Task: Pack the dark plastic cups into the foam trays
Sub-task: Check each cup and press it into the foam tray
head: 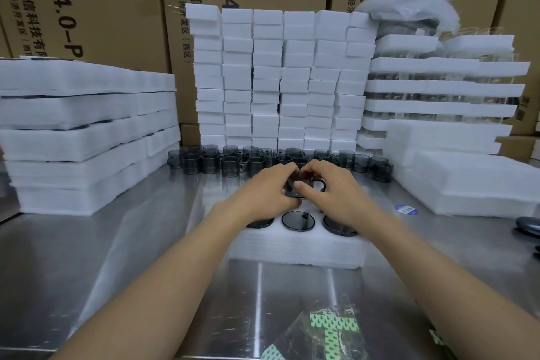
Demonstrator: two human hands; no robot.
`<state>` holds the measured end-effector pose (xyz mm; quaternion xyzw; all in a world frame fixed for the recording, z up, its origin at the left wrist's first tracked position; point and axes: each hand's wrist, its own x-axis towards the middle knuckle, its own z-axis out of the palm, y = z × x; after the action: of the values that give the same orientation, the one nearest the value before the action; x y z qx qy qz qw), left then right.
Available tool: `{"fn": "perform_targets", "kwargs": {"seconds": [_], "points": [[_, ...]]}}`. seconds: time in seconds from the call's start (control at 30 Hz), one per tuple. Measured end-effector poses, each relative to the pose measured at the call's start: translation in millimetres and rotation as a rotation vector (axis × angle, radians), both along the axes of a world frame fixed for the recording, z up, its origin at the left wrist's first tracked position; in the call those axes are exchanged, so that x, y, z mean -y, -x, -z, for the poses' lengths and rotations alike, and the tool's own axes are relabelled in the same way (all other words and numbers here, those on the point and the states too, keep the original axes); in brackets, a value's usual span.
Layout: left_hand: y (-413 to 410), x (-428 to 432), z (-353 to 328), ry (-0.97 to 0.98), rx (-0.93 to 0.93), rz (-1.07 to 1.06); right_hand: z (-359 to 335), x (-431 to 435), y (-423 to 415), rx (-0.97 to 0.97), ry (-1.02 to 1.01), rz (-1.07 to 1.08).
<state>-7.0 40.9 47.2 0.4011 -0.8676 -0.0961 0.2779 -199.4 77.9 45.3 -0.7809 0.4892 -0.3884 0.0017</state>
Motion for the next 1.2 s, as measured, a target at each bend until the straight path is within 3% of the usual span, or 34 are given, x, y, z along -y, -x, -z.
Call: {"fn": "perform_targets", "kwargs": {"seconds": [1.2], "points": [[0.1,2.8,1.7,0.003,-0.004,0.009,1.3,2.8,0.9,-0.008,-0.007,0.001]]}}
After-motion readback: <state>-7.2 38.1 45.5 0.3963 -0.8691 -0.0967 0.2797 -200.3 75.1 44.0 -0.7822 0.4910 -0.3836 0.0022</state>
